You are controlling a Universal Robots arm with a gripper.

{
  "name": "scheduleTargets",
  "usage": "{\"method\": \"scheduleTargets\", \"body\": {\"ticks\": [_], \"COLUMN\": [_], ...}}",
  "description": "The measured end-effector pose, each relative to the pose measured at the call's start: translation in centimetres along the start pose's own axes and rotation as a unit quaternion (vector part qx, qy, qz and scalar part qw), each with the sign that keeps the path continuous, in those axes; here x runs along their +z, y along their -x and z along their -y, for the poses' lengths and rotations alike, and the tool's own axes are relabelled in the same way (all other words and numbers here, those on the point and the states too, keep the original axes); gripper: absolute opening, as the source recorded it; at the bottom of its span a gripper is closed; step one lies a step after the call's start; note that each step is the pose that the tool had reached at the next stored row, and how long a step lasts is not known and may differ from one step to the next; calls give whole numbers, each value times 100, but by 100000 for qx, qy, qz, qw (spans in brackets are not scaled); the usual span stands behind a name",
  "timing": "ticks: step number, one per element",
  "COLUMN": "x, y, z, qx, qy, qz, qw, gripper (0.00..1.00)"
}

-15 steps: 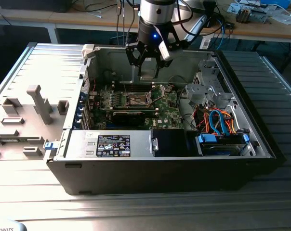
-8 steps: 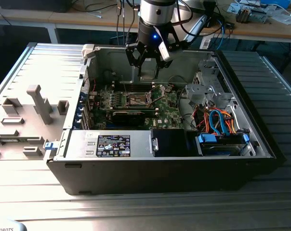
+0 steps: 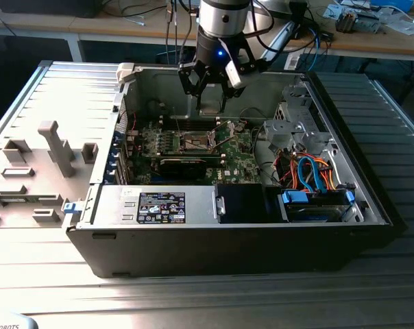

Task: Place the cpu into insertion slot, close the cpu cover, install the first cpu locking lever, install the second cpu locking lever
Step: 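Place the cpu into insertion slot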

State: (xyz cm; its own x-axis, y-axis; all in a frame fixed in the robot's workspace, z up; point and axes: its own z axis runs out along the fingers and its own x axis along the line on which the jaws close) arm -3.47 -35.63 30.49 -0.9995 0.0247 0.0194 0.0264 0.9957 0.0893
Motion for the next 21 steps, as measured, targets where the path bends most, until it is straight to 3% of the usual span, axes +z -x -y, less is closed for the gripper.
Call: {"method": "scheduleTargets", "body": {"ticks": [21], "x": [101], "y": [2], "z": [9], "qx": [3], "qy": [-72], "qz": [3], "qw": [100000], "gripper": [54]}}
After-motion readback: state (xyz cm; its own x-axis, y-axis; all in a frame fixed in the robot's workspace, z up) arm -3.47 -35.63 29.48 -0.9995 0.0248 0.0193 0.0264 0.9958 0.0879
